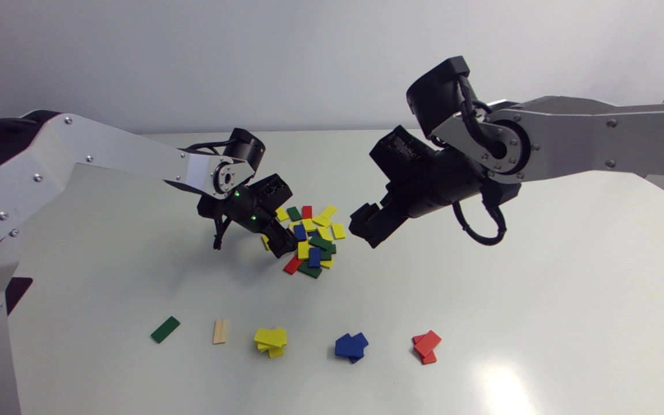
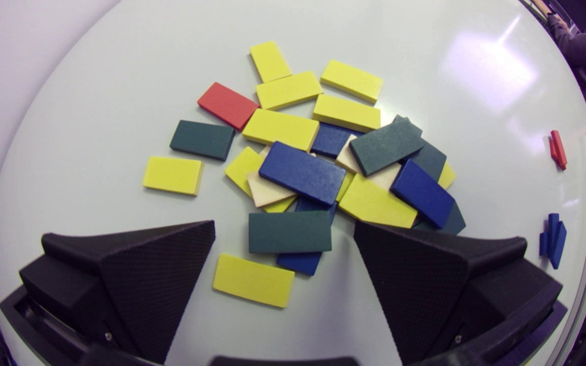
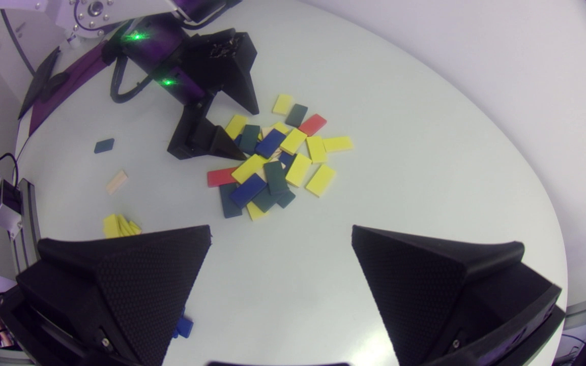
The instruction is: Take domino bricks one by one from the mixed stack on the table and place each onto the existing stack of the same color.
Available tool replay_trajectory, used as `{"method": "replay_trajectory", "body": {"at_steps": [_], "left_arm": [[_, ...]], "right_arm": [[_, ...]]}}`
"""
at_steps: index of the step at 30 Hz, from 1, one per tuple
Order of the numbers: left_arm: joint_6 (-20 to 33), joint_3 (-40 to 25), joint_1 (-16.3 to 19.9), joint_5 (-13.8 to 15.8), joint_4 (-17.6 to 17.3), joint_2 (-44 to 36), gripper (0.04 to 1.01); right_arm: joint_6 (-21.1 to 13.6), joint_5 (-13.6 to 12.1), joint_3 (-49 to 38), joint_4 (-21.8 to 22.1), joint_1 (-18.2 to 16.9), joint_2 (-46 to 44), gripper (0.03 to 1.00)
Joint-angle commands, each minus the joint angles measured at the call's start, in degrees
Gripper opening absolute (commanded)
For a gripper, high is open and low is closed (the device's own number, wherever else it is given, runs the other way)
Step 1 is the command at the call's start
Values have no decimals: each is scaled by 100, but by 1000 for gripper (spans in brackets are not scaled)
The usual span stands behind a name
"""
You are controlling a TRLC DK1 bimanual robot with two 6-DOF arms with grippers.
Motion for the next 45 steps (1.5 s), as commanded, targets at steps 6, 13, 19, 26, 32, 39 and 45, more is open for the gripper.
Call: {"method": "replay_trajectory", "body": {"at_steps": [6,13,19,26,32,39,45], "left_arm": [[-76,211,-37,-15,52,246,874],[-68,246,-108,-15,52,281,739],[-76,220,-99,-15,43,281,454],[-59,141,-90,-15,34,255,318],[-59,97,-64,-15,25,26,318],[-32,-158,-2,-15,-10,-501,318],[-24,-518,103,-23,-159,-1072,318]], "right_arm": [[-123,-40,-79,44,-39,111,974],[-132,-40,-97,35,-48,58,974],[-132,-40,-88,35,-39,50,974],[-132,-40,-88,35,-39,41,974],[-123,-40,-106,26,-13,32,974],[-123,-40,-141,26,-13,15,974],[-106,-40,-176,26,14,-47,974]]}}
